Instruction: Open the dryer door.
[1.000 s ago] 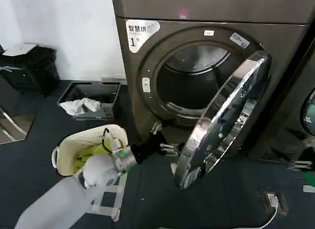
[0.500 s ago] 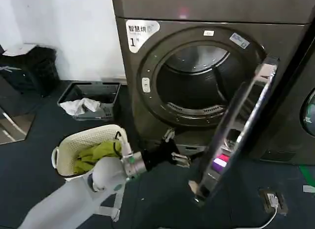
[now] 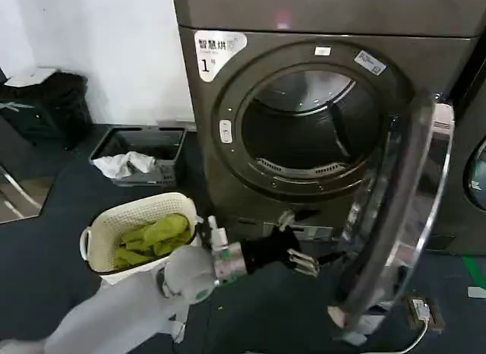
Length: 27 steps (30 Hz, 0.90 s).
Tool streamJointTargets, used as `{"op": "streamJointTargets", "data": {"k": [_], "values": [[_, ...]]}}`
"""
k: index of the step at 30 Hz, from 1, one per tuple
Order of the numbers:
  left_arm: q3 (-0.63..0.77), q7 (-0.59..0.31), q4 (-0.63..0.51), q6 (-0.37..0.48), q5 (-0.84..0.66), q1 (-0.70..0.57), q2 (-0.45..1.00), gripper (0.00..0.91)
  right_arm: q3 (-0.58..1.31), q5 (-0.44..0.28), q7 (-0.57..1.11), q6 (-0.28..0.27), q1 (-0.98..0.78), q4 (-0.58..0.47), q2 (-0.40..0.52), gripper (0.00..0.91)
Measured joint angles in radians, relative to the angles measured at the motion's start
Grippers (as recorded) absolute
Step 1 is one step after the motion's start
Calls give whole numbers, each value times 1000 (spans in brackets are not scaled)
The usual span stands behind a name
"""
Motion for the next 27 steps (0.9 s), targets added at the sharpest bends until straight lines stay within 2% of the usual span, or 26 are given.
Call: {"op": "streamJointTargets", "data": {"k": [6, 10, 23, 27], "values": [[74, 1, 57, -19, -31, -86, -47, 907, 79, -65, 113, -25, -26, 18, -31, 907], [116, -1, 95, -25, -36, -147, -84, 907, 130, -80, 154, -37, -41, 30, -38, 907], [253, -35, 178, -61, -80, -274, -190, 907, 269, -165, 187, -68, -46, 41, -37, 907], [294, -44, 204, -62, -93, -302, -227, 907, 317, -222, 200, -86, -57, 45, -39, 907]]}}
